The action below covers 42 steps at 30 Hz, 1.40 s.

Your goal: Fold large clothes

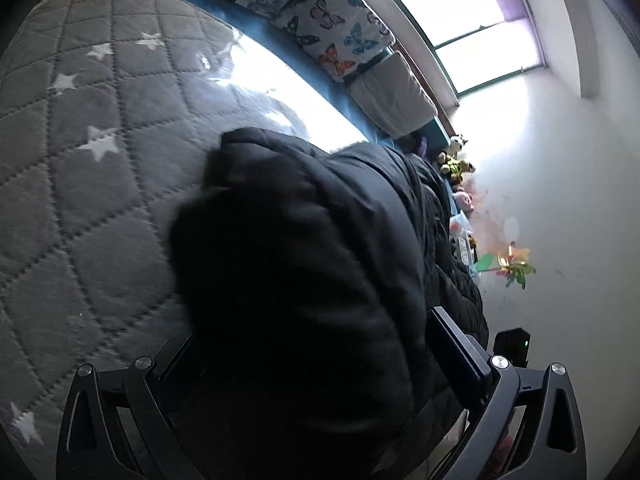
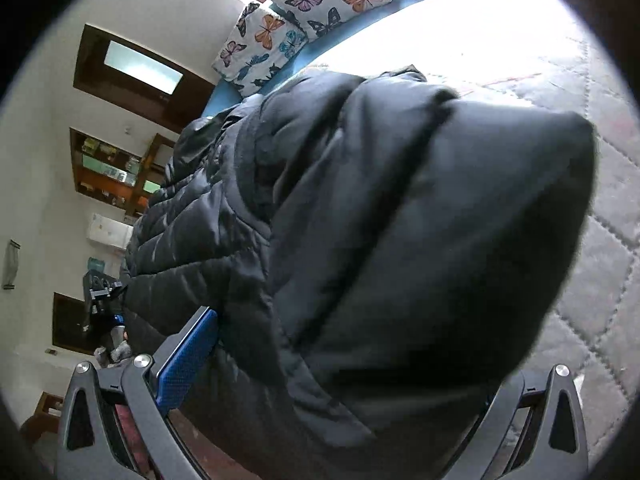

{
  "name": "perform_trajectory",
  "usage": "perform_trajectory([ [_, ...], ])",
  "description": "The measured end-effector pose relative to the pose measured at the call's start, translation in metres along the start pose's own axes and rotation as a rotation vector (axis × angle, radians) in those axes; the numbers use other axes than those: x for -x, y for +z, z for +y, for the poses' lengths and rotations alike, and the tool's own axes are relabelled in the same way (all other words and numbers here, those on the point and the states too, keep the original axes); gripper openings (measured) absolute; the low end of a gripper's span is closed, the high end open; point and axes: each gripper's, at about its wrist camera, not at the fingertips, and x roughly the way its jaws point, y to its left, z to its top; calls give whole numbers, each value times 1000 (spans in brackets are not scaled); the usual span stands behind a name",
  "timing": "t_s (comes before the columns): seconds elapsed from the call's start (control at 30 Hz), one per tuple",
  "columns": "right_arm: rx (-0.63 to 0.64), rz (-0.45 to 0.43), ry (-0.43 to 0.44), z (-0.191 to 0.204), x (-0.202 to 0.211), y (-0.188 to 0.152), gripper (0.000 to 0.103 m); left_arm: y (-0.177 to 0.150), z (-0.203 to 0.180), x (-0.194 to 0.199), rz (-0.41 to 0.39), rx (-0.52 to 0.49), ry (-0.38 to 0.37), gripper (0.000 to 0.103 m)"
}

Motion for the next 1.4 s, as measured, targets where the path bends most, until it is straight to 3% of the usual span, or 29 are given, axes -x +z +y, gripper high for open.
perform_trajectory([
  [0.33, -23, 15, 0, -4, 2, -2, 103, 1, -26, -21, 16, -84, 116, 103],
  [0.67, -25, 21, 12, 0, 2, -2, 103, -8, -44, -24, 5, -164, 181, 103],
  [0.9, 40, 10, 15, 14, 4, -7, 103, -10, -61, -30, -22, -254, 243, 95],
  [1.4, 32, 9, 10, 4, 1, -6, 103, -3, -61, -37, 14, -252, 263, 98],
])
